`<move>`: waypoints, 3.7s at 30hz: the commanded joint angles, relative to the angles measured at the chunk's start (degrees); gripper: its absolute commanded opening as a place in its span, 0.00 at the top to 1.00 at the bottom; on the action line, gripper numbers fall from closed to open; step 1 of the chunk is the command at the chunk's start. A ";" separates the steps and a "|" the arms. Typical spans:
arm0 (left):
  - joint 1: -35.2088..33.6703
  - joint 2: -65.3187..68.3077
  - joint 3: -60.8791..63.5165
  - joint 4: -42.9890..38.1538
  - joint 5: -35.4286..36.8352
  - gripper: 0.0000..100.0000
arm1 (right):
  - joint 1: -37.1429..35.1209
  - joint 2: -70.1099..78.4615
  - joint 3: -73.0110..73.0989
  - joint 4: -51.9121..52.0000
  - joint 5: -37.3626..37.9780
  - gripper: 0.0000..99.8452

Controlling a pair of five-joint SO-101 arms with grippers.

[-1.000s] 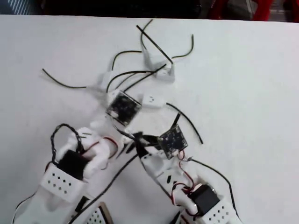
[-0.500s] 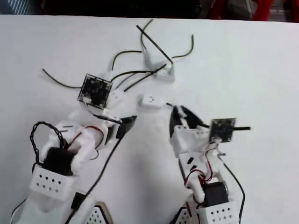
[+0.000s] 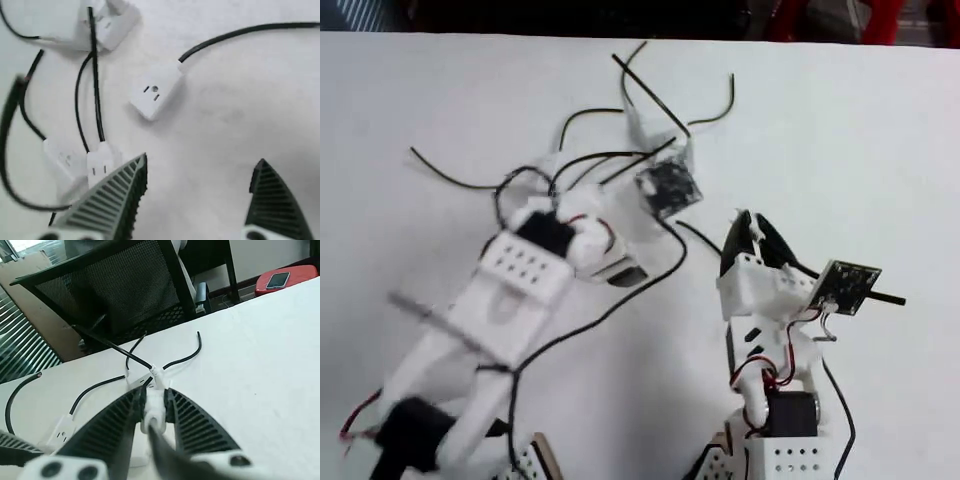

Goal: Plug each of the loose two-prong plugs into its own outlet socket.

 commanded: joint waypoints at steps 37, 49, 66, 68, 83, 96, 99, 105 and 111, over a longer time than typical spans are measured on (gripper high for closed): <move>-2.59 49.54 -40.09 -1.32 -0.70 0.82 | 0.04 -0.75 -1.05 -1.10 1.85 0.98; 1.63 44.97 -40.53 16.79 10.90 0.84 | 0.04 -0.75 -1.05 -1.10 1.93 0.98; 4.97 23.34 -22.68 19.43 21.45 0.69 | -1.45 -0.66 -0.97 -0.84 1.93 0.98; 4.88 23.60 -20.84 15.21 21.45 0.68 | -1.45 -0.66 -0.97 -0.84 1.93 0.98; -6.64 54.64 -50.37 24.18 19.16 0.75 | -1.54 -0.66 -0.88 -0.75 2.02 0.98; -9.36 55.43 -58.90 29.80 23.12 0.70 | -1.80 -0.66 -0.79 -0.75 4.48 0.98; -11.03 54.11 -59.87 29.80 23.12 0.69 | -1.80 -0.66 -0.79 -0.75 4.57 0.98; -13.93 55.96 -61.36 28.48 25.85 0.69 | -1.80 -0.66 -0.79 -0.75 4.57 0.98; -16.75 56.66 -64.44 28.84 27.87 0.69 | -1.80 -0.66 -0.79 -0.75 4.66 0.98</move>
